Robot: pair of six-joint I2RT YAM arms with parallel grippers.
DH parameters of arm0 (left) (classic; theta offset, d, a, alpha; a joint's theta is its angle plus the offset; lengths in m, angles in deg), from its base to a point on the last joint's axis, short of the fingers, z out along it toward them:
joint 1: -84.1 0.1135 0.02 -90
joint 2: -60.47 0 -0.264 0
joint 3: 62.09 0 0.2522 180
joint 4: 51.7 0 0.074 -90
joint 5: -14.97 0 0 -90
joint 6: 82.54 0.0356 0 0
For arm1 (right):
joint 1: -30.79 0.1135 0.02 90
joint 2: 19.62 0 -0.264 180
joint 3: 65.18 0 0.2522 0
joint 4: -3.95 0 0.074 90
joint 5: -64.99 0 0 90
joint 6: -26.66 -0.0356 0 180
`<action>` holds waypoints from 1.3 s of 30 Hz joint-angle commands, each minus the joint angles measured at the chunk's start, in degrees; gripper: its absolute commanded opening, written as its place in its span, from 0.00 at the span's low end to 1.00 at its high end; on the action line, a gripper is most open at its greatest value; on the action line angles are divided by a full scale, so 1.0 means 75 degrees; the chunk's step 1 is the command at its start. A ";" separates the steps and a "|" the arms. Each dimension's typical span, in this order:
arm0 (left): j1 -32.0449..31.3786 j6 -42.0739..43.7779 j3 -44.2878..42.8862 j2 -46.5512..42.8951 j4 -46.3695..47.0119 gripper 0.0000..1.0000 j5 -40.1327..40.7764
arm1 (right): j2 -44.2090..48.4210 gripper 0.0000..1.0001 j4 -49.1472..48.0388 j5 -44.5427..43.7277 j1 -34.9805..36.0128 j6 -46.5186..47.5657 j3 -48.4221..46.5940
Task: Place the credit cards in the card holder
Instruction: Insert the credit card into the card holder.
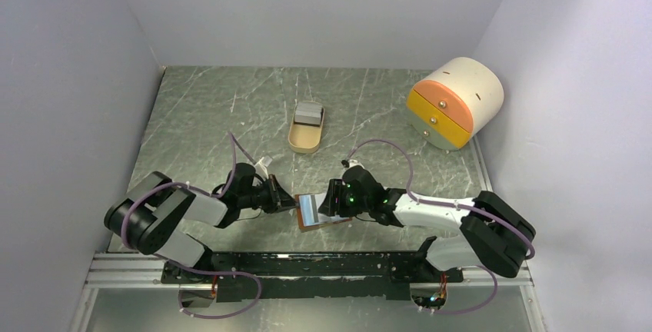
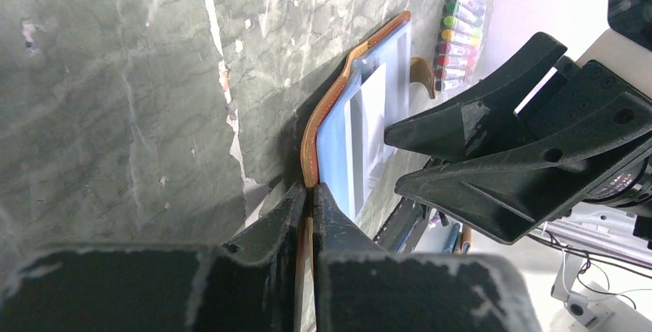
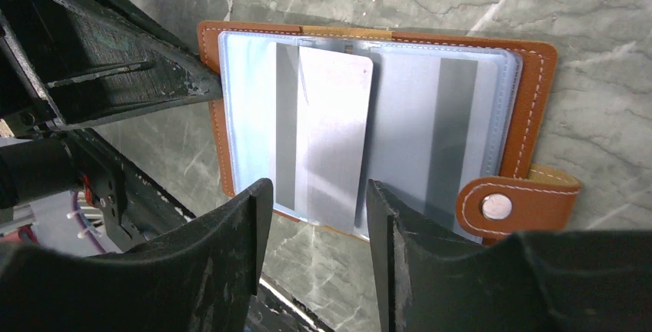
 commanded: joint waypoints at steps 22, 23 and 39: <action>0.0020 -0.0008 -0.0139 0.0238 0.0914 0.09 -0.0594 | -0.1018 0.51 -0.1073 0.0193 0.0244 -0.0074 -0.0465; 0.0022 -0.0009 -0.0130 0.0227 0.0904 0.09 -0.0598 | -0.1046 0.51 -0.1077 0.0202 0.0263 -0.0082 -0.0487; 0.0039 0.0279 -0.0116 -0.1533 -0.0852 0.09 -0.0390 | -0.1151 0.56 -0.3001 0.1038 0.0271 -0.0617 0.0146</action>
